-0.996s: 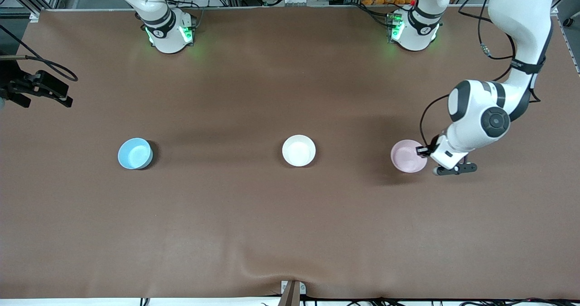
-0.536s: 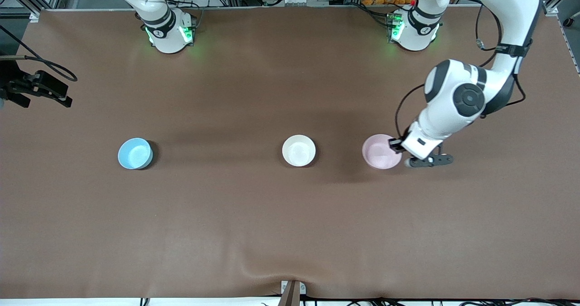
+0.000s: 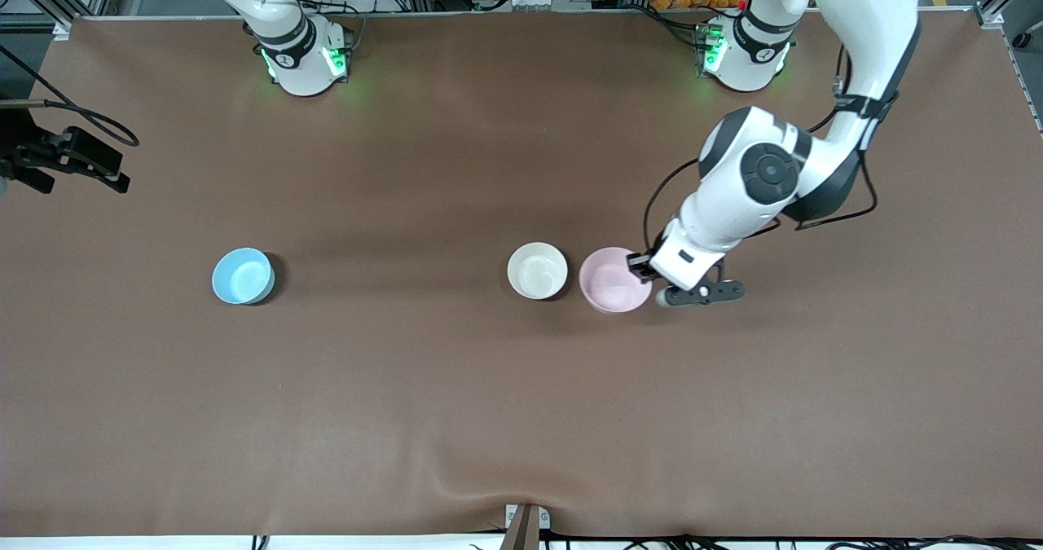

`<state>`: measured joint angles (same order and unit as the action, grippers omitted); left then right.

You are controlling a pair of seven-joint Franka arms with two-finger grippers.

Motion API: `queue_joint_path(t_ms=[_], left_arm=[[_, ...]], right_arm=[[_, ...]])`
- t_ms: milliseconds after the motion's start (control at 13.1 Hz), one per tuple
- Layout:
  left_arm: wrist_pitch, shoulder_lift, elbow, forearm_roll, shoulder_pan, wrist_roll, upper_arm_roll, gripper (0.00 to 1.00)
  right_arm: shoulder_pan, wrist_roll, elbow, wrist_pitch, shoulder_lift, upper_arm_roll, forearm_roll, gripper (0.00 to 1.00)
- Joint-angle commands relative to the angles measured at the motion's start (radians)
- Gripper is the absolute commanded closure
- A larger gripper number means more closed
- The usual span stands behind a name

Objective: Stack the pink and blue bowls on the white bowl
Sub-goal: 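Carry the pink bowl with the left gripper onto the white bowl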

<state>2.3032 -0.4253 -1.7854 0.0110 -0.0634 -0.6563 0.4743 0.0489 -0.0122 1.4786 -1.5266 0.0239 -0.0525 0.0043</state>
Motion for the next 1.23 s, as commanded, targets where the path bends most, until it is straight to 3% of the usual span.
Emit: queue_joint_path(t_ms=[0, 383, 843, 1149], left_arm=[[-0.024, -0.088, 0.127, -0.011, -0.062, -0.087, -0.002, 1.00], [-0.021, -0.187, 0.158, -0.005, -0.131, -0.112, -0.010, 1.00], [-0.013, -0.216, 0.123, 0.015, -0.191, -0.180, -0.014, 1.00], [-0.013, -0.236, 0.110, 0.090, -0.205, -0.255, -0.017, 1.00]], right_arm=[[0.016, 0.012, -0.015, 0.011, 0.007, -0.009, 0.013, 0.00], [0.016, 0.012, -0.015, 0.013, 0.007, -0.009, 0.013, 0.00], [0.017, 0.012, -0.014, 0.014, 0.007, -0.009, 0.013, 0.00], [0.017, 0.012, -0.014, 0.014, 0.007, -0.009, 0.013, 0.00]])
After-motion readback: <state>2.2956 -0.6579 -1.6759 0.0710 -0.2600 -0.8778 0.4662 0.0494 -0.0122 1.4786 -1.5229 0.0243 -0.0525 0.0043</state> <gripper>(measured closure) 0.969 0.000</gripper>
